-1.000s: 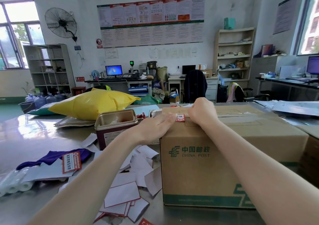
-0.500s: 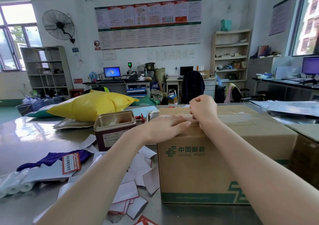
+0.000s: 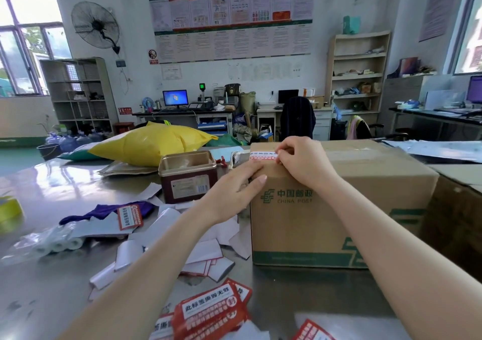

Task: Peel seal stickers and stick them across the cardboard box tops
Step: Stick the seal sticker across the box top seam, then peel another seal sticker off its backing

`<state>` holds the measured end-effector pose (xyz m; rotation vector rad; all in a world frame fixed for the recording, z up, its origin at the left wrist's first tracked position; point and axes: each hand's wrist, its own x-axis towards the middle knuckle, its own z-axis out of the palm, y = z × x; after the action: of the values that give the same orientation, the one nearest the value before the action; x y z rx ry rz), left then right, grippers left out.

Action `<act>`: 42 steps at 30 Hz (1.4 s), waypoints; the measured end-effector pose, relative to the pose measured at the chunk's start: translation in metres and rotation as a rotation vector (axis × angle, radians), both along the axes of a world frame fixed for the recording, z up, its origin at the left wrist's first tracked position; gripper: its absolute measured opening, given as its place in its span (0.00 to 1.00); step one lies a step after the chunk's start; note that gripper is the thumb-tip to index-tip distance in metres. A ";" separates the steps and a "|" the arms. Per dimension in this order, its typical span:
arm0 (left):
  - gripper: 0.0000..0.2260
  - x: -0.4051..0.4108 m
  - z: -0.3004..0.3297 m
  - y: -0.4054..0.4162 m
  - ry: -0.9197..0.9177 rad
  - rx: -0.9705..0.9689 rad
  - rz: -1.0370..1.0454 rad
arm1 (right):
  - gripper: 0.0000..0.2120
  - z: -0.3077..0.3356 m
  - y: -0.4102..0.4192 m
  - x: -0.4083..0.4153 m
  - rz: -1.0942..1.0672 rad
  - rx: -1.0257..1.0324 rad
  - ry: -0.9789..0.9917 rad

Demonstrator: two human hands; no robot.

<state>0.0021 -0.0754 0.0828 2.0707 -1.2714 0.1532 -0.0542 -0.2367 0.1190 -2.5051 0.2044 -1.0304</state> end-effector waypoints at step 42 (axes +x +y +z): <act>0.11 -0.003 -0.128 0.070 0.385 -0.117 0.301 | 0.16 -0.169 0.094 -0.047 0.549 0.053 0.620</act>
<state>-0.0009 -0.0052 -0.0455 2.0549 -0.7034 -0.0365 -0.1007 -0.1430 -0.0503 -2.5324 -0.2662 -0.0254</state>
